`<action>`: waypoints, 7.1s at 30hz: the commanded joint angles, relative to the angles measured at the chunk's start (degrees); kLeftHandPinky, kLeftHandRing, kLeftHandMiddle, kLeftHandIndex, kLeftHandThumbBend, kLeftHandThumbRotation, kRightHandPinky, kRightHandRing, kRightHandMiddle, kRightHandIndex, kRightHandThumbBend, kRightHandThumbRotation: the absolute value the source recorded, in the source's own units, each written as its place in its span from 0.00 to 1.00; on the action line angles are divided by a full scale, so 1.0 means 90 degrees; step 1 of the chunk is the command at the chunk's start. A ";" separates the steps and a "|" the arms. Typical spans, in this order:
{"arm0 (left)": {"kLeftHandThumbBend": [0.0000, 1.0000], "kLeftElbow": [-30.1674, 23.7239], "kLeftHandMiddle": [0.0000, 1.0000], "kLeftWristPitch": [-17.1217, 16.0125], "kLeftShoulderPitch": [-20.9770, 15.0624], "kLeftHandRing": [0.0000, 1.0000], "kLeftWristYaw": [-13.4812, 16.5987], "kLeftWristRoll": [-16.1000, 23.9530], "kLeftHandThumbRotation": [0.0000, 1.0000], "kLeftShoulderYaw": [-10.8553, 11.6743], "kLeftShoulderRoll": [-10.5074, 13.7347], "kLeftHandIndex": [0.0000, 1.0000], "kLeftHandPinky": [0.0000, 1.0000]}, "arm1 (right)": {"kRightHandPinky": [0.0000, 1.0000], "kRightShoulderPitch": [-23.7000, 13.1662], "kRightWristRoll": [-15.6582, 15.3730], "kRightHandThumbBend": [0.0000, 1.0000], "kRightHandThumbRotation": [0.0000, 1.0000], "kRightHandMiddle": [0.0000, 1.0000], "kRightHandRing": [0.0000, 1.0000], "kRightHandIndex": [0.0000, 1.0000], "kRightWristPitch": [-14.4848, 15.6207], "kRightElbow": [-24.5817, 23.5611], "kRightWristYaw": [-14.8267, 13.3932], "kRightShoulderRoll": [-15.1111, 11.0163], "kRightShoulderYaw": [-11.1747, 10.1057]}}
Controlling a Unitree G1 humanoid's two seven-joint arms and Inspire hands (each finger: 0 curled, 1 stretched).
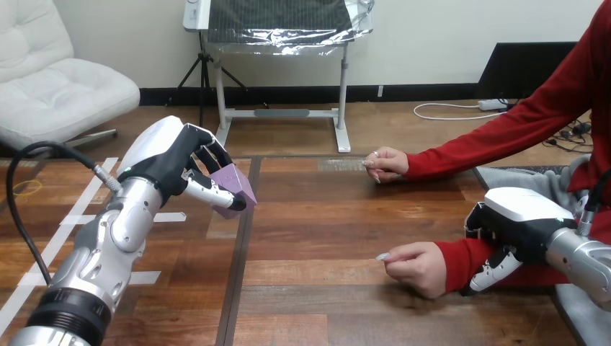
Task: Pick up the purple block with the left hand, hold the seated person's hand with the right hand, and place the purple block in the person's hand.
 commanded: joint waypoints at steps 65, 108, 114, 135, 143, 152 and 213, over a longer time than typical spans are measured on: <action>0.61 -0.0426 0.44 -0.0133 -0.0082 0.37 0.0349 -0.0805 0.00 0.0519 -0.1296 0.47 0.32 | 0.22 -0.0376 0.1300 0.83 0.33 0.26 0.22 0.27 -0.0195 -0.1286 0.0563 0.0126 -0.0691; 0.67 0.1375 0.41 -0.0608 -0.0951 0.35 0.0822 -0.1125 0.00 0.0550 -0.2850 0.48 0.29 | 0.24 -0.0305 0.1549 0.86 0.32 0.30 0.26 0.31 0.0707 -0.2644 0.0994 0.0825 -0.0751; 0.67 0.1458 0.42 -0.0667 -0.0965 0.35 0.0846 -0.1202 0.00 0.0600 -0.2998 0.48 0.29 | 0.24 -0.0296 0.1592 0.86 0.33 0.30 0.26 0.31 0.0823 -0.2740 0.1062 0.0856 -0.0741; 0.66 0.1533 0.43 -0.0793 -0.0952 0.36 0.0817 -0.1298 0.00 0.0626 -0.3198 0.47 0.30 | 0.25 -0.0247 0.1654 0.86 0.33 0.30 0.27 0.30 0.0758 -0.2702 0.1047 0.0942 -0.0751; 0.65 0.1520 0.44 -0.0843 -0.0916 0.37 0.0719 -0.1311 0.00 0.0622 -0.3160 0.47 0.31 | 0.25 -0.0205 0.1644 0.86 0.33 0.30 0.27 0.30 0.0700 -0.2690 0.0979 0.0944 -0.0764; 0.68 0.1356 0.56 -0.0665 -0.0819 0.52 0.0136 -0.1558 0.09 0.0713 -0.3084 0.57 0.43 | 0.23 -0.0146 0.1656 0.86 0.33 0.29 0.25 0.30 0.0636 -0.2700 0.0962 0.0929 -0.0806; 0.62 -0.0868 0.80 -0.1838 0.1338 0.83 -0.0367 -0.2556 1.00 0.1340 -0.2742 0.65 0.72 | 0.82 0.0545 0.1132 1.00 0.86 0.90 0.92 0.94 0.1893 -0.3569 0.2137 0.0383 -0.0902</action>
